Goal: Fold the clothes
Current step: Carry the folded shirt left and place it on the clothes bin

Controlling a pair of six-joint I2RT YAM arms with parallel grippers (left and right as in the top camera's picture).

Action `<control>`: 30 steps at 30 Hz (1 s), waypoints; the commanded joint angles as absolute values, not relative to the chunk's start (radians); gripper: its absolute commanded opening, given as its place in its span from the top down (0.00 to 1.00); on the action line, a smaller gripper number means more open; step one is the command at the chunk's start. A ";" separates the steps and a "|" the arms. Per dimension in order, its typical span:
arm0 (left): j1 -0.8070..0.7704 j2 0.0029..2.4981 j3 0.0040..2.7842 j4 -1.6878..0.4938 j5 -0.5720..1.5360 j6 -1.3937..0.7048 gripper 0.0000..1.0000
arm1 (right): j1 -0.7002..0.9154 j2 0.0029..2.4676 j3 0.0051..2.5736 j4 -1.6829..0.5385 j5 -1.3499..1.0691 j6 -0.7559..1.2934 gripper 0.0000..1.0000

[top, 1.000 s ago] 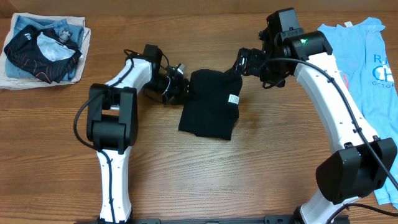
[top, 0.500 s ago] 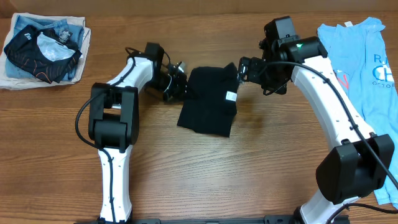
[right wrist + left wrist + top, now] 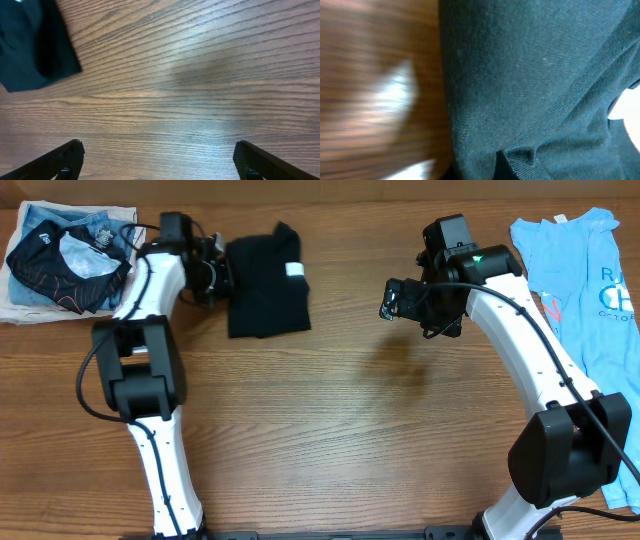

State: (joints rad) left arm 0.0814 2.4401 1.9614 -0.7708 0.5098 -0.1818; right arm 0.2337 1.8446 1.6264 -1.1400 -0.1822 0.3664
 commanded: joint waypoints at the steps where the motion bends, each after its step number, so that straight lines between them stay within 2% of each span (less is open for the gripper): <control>1: 0.122 2.476 1.968 -0.748 0.356 -0.126 0.96 | 0.234 1.842 1.622 -1.136 -0.172 0.372 0.00; 7: 0.163 2.476 2.025 -0.745 0.354 -0.107 0.96 | 0.234 1.842 1.622 -1.140 -0.172 0.372 0.00; 16: 0.199 2.472 2.314 -0.913 0.199 -0.096 0.96 | 0.234 1.842 1.622 -1.166 -0.172 0.376 0.00; 25: 0.257 2.472 2.606 -1.035 0.198 -0.093 0.96 | 0.234 1.842 1.622 -1.171 -0.173 0.394 0.00; 30: 0.308 2.472 2.667 -1.071 0.198 -0.094 0.96 | 0.234 1.842 1.622 -1.174 -0.173 0.395 0.00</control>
